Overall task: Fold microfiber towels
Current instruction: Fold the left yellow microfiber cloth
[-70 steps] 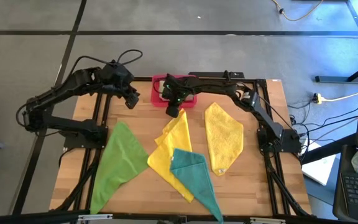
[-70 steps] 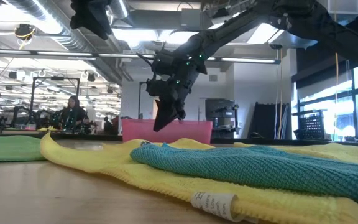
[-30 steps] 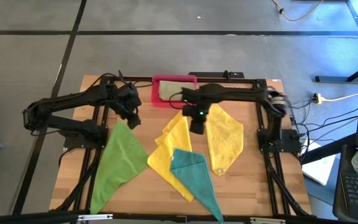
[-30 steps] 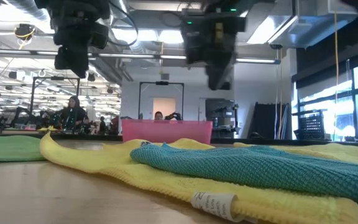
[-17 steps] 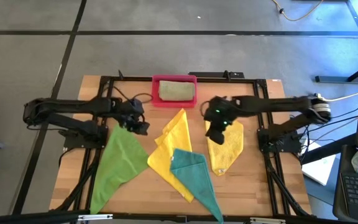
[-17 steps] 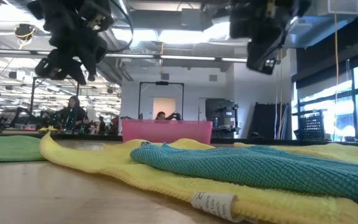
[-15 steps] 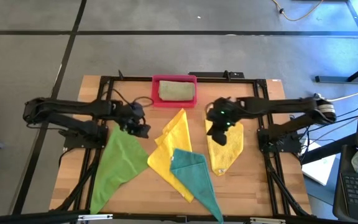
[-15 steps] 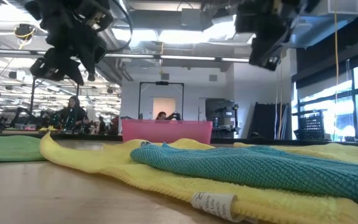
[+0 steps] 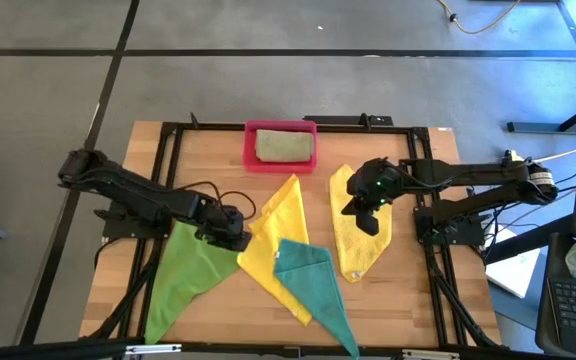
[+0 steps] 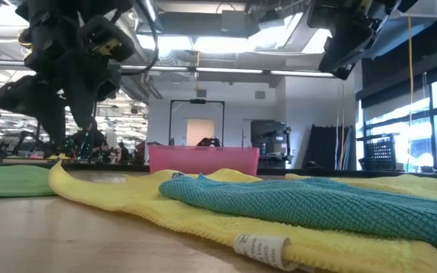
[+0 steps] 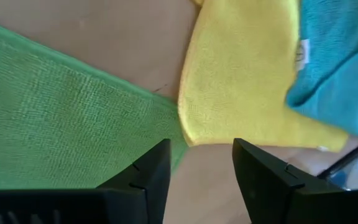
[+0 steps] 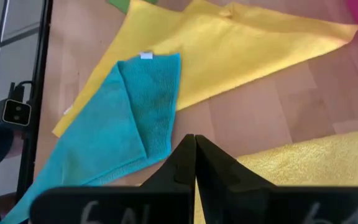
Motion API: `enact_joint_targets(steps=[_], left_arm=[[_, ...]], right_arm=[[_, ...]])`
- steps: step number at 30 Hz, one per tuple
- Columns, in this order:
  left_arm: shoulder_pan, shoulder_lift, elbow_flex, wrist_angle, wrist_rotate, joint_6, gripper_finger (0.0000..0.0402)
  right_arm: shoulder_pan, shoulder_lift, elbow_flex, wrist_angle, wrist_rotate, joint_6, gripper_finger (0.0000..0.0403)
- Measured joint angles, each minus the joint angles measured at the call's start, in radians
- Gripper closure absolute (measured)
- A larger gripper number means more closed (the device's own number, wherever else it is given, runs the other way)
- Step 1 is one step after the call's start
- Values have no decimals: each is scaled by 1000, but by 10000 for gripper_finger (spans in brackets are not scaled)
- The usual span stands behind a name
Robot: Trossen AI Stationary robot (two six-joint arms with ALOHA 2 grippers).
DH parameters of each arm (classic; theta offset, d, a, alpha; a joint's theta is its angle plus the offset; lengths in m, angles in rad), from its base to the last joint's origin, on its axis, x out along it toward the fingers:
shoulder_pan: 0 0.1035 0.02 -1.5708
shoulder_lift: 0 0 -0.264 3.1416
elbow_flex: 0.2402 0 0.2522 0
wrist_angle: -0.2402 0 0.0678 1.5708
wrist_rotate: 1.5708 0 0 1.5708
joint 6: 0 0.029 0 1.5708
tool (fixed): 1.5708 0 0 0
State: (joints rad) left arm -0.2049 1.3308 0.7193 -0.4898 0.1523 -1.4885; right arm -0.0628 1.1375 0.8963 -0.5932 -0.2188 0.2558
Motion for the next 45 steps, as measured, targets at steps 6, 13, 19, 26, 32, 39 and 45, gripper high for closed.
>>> enact_joint_targets(steps=[6, 13, 19, 26, 32, 39, 45], left_arm=[[-21, 64, 0, 101, 47, -27, 225], [-28, 167, 0, 77, 108, -23, 227], [-22, 217, 0, 138, 98, -26, 227], [-23, 219, 0, 245, 77, -27, 227], [-23, 219, 0, 198, 50, -28, 228], [-19, 219, 0, 172, 15, 16, 259], [-16, 219, 0, 173, 42, 65, 379]], right_arm=[[4, 0, 0, 9, 0, -18, 390], [4, 0, 0, 7, -1, -7, 394], [4, 0, 0, 5, -2, 3, 390], [4, 0, 0, 7, -2, 4, 396], [4, 0, 0, 6, -4, 7, 389], [5, 1, 0, 5, -45, 31, 395], [11, 1, 0, 4, -47, 30, 391]])
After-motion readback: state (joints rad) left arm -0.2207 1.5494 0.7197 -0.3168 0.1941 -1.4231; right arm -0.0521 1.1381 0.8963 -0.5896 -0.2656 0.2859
